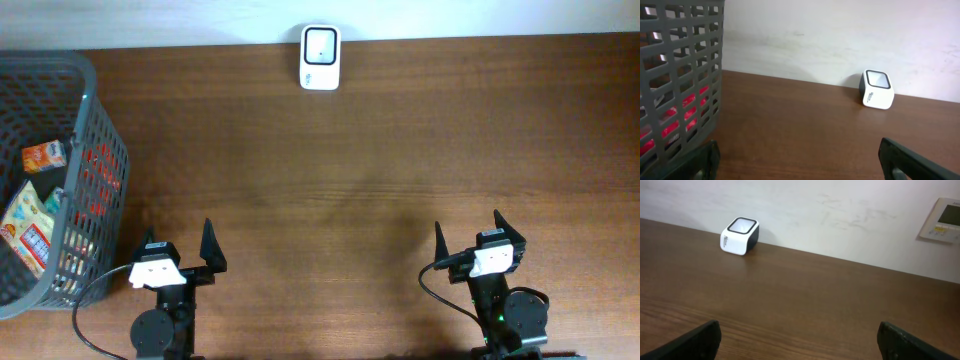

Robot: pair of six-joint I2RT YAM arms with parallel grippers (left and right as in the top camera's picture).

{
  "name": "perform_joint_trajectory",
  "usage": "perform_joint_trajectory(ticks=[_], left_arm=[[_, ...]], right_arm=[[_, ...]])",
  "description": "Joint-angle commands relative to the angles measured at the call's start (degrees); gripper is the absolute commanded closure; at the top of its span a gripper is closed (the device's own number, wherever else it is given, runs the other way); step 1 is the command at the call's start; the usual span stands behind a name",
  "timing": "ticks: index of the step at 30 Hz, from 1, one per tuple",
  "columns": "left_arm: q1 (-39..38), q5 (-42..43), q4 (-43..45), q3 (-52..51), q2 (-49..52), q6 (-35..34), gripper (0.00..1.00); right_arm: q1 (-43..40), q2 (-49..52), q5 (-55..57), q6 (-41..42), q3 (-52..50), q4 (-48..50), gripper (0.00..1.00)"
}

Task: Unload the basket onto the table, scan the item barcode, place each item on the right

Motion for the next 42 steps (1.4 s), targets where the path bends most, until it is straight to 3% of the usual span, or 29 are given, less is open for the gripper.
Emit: perform_joint_trajectory(ticks=[1,14,25,33,38,42], left_arm=[[-0.2,0.5,1.2,0.0,-0.4,-0.1,0.01],[-0.2,0.5,4.3,0.7,0.4,-0.1,0.01],[-0.2,2.5,4.4,12.5,14.6,-0.1,0.01],[-0.2,9.0,-2.8,36.2,33.8,-0.1,0.01],[-0.2,14.2,-20.7,62.3,52.9,0.4,0.01],[-0.2,14.1,-35.7,80.6,64.9,6.4,0.01]], right_arm=[[0.5,-0.4,0.5,0.4,-0.3,-0.3,0.01],[0.5,-0.4,0.5,0.4,-0.3,-0.3,0.01],[0.5,-0.4,0.5,0.4,-0.3,-0.3,0.01],[0.5,-0.4,0.5,0.4,-0.3,-0.3,0.01],[0.5,-0.4,0.5,0.4,-0.3,-0.3,0.01],[0.5,-0.4,0.5,0.4,-0.3,-0.3,0.01]])
